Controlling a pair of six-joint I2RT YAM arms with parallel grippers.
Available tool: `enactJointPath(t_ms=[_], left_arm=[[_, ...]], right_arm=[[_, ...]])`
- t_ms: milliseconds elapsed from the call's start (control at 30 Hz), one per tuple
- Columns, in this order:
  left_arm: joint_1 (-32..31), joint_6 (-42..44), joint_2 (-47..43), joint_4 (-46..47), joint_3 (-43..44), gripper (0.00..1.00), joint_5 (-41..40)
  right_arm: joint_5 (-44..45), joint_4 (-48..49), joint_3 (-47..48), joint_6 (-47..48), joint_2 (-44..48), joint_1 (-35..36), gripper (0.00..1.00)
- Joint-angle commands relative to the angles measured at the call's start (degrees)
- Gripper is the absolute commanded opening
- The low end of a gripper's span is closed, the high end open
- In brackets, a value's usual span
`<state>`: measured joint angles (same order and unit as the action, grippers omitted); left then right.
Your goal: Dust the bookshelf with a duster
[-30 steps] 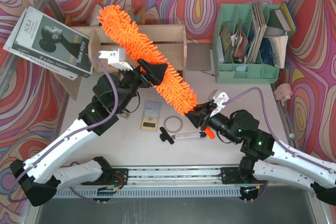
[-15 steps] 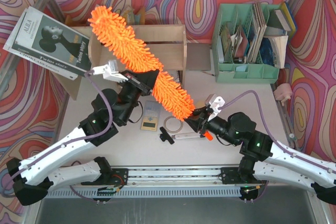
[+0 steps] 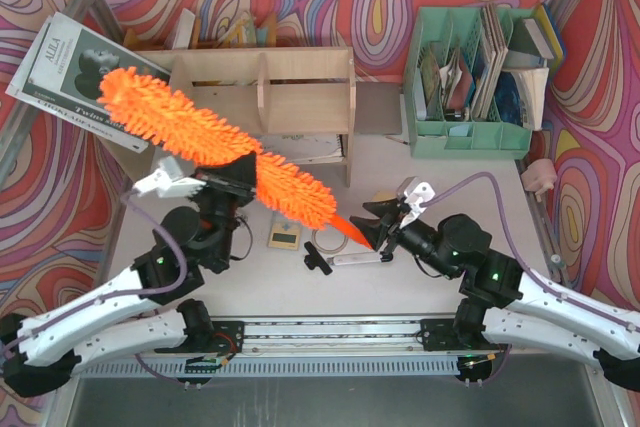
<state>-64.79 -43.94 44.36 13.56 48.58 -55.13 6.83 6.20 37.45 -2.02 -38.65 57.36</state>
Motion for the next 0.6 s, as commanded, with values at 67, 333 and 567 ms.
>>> enactJointPath(t_ms=[67,333,567], left_arm=[[0.9,-4.6,-9.7,-8.4,-3.8,0.0,-14.8],[0.9,-25.7,-17.2,-34.7,-3.6,0.0,-22.0],[0.9,-42.9,-20.6,-53.4,-5.8,0.0,-26.2]], right_arm=[[9.5,-0.1,1.7,-1.4,1.9,-1.0,0.49],[10.8,-1.1,1.8,-2.3,0.8,-1.0,0.66],[12.1,-1.5,2.1,-3.3,-0.8,-1.0,0.97]])
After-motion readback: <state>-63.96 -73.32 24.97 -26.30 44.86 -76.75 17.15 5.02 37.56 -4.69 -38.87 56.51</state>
